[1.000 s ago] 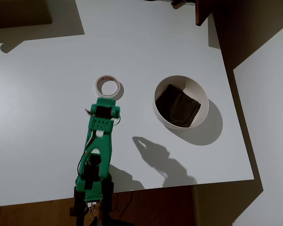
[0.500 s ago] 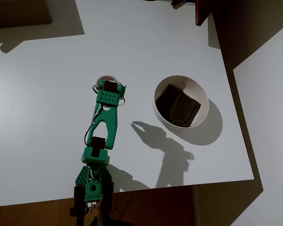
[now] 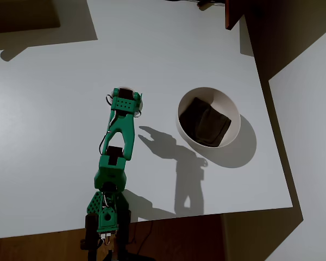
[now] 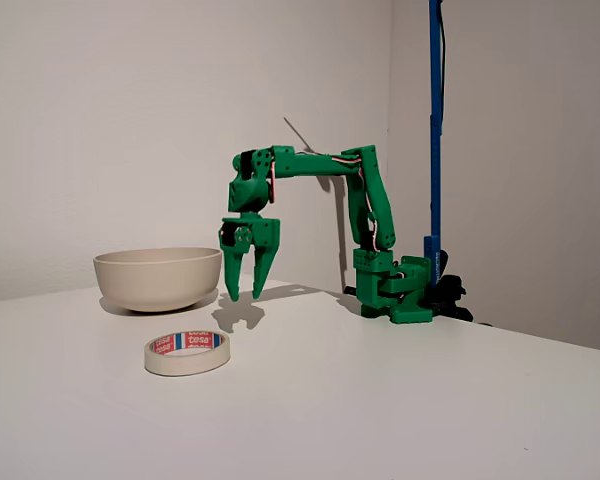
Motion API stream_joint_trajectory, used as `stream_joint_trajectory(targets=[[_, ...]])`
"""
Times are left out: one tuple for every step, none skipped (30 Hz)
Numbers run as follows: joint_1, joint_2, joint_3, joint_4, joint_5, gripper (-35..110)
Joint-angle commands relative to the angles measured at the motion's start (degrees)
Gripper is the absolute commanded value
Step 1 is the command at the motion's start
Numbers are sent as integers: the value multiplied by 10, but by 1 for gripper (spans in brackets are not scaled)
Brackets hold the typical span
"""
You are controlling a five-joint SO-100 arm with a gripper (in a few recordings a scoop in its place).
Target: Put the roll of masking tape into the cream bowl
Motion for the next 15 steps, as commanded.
stream_joint_trajectory(targets=[[23, -4, -44, -11, -12, 14], [29, -16, -51, -12, -16, 15], [34, -29, -63, -9, -18, 17], [40, -46, -81, 0, -21, 18], [44, -63, -105, 14, -25, 19], [47, -83, -133, 33, -26, 19], [50, -100, -162, 50, -26, 19], [53, -112, -185, 62, -25, 19], [55, -120, -200, 68, -25, 19], [56, -122, -207, 68, -25, 18], [57, -122, -207, 67, -26, 18], [55, -121, -207, 66, -30, 18], [54, -121, -207, 66, -32, 18], [51, -120, -207, 65, -33, 19], [48, -120, -207, 64, -33, 19]])
